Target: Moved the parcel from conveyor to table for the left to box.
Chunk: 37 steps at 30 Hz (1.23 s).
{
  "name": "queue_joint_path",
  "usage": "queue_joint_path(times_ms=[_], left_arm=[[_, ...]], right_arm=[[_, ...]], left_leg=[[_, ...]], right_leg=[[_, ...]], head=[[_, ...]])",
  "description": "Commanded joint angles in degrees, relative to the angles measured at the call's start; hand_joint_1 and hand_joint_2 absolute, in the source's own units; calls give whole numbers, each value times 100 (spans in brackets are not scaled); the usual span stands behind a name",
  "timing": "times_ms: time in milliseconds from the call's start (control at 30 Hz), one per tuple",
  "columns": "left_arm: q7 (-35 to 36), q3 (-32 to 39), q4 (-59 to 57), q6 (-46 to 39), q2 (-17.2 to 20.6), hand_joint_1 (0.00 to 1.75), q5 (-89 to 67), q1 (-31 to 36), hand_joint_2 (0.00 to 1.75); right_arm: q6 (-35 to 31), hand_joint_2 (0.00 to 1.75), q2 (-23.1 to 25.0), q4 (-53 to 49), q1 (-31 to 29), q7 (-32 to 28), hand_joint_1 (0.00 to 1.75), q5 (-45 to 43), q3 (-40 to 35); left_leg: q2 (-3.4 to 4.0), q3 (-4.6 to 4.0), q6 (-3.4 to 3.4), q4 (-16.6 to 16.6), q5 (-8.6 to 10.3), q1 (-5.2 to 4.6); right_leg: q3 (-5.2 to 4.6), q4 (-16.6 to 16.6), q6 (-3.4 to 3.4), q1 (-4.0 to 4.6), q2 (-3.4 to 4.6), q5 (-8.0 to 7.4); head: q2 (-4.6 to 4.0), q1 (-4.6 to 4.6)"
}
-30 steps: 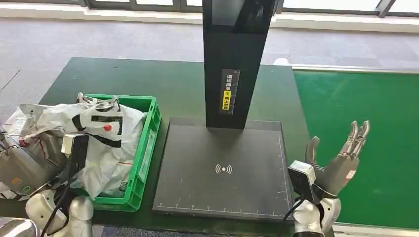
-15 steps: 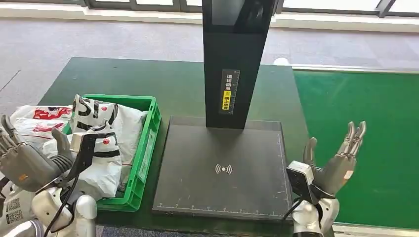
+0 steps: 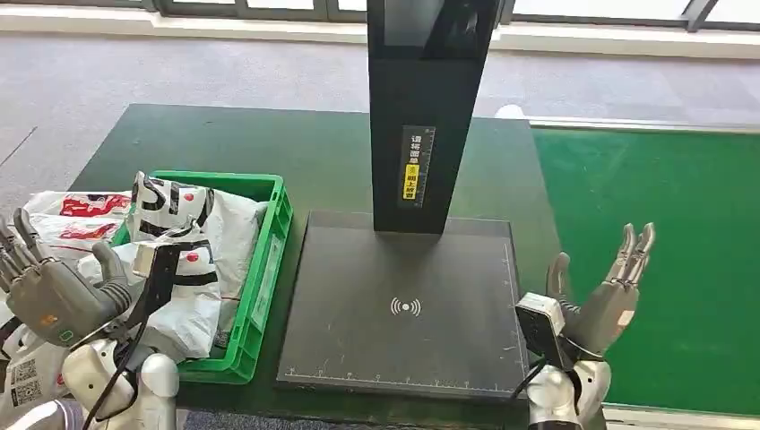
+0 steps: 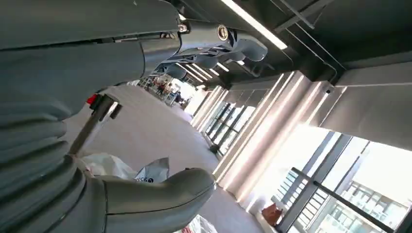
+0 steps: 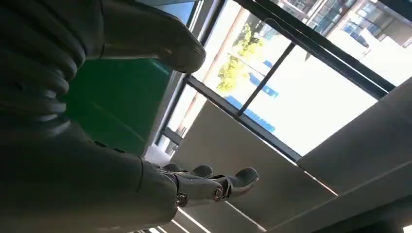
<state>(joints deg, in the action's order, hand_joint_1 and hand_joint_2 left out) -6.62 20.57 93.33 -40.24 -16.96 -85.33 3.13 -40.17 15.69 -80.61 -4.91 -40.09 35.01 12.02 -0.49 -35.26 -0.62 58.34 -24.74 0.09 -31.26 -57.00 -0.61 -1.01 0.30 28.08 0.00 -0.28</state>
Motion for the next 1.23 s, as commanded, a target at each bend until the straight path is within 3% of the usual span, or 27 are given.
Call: queue_joint_path(times_ms=[33,100,167,233,1033,1233], left_arm=[[-1045,-35,-107,24,-304,0,1422,-30,175],[-2440,-161,-496,24,-304,0,3363,0,175],[-3336,-850,-835,24,-304,0,4828,-63,175],[-3338,-1760,-723,24,-149,0,5662,-152,175],[-3338,-1760,-723,24,-149,0,5662,-152,175],[-3338,-1760,-723,24,-149,0,5662,-152,175]], right_arm=[[17,175,-13,235,-125,9,0,-107,319],[17,175,-108,155,-47,9,0,-411,60],[17,175,-288,88,24,9,0,-911,-372],[17,175,-422,51,60,9,0,-1186,-709],[17,175,-422,51,60,9,0,-1186,-709],[17,175,-422,51,60,9,0,-1186,-709]], left_leg=[[-3,12,0,-7,-1,0],[-7,11,0,-8,0,-2],[-10,17,0,-12,0,-3],[-24,11,2,-9,3,-4],[-2,42,0,-27,-6,-3],[-9,16,0,-10,-4,-2]], right_leg=[[15,9,3,1,-7,2],[15,9,3,-1,-11,3],[22,12,3,-2,-15,4],[18,11,1,-3,-28,5],[51,33,6,0,-3,2],[25,13,2,0,-5,2]], head=[[0,0],[0,0],[-2,0],[0,0],[0,0],[0,0]])
